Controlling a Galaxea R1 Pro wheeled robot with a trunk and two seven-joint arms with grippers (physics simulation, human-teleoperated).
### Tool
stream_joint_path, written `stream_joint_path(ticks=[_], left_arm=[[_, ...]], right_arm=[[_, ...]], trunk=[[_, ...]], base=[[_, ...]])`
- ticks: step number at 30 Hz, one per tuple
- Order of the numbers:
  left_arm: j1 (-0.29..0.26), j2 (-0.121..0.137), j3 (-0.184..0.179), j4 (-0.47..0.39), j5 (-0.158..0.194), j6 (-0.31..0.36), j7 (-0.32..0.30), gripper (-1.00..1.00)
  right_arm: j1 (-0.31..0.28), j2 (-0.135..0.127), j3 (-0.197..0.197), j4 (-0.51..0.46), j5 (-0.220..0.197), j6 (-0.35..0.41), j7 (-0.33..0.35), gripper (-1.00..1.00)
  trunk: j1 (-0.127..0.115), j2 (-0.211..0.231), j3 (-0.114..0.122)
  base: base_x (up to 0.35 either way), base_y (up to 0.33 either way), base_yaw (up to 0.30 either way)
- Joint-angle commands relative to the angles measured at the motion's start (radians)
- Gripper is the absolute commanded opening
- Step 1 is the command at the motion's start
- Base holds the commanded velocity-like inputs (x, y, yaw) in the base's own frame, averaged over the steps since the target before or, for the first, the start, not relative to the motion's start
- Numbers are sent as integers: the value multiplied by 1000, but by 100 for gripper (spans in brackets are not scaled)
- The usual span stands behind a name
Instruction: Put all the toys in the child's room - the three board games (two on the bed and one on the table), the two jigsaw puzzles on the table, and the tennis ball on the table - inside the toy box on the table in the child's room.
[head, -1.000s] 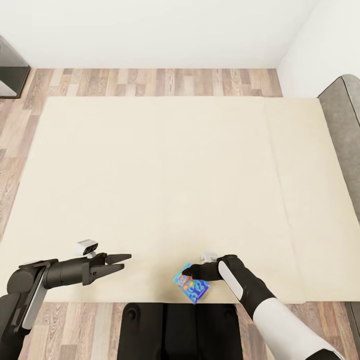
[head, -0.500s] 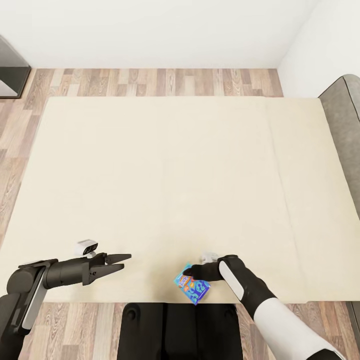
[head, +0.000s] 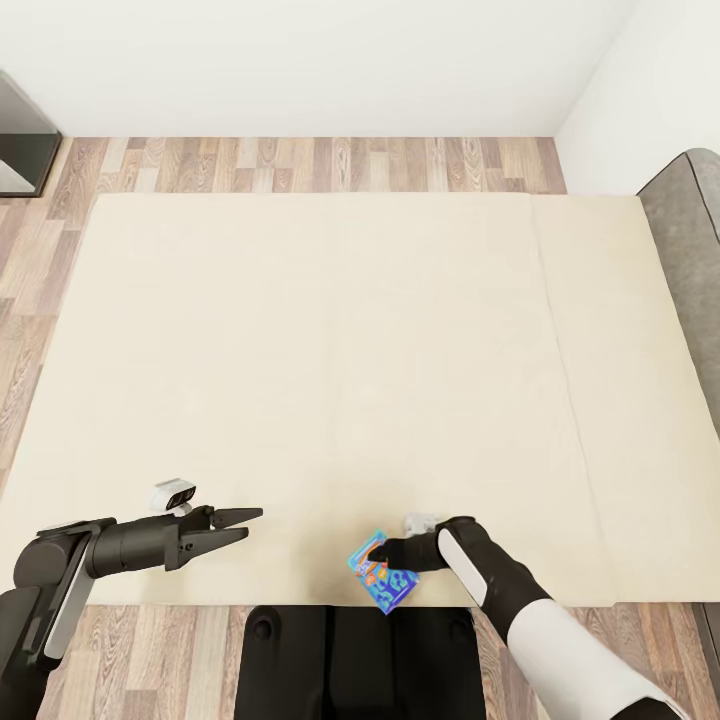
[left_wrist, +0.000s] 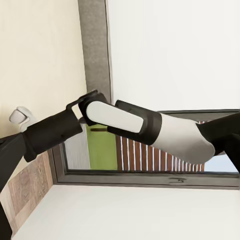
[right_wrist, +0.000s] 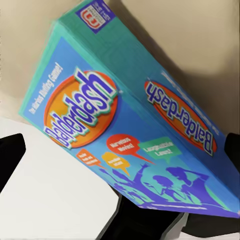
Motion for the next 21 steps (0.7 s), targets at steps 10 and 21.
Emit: stream_joint_path(ticks=[10, 21], left_arm=[[0, 1, 0, 0, 0, 11, -4, 100], [0, 1, 0, 0, 0, 11, -4, 100]], right_arm=[[5, 27, 3, 2, 8, 3, 7, 100], [5, 91, 3, 43, 10, 3, 7, 100]], trunk=[[1, -2, -1], [1, -2, -1]], base=[[0, 0, 0], [0, 0, 0]])
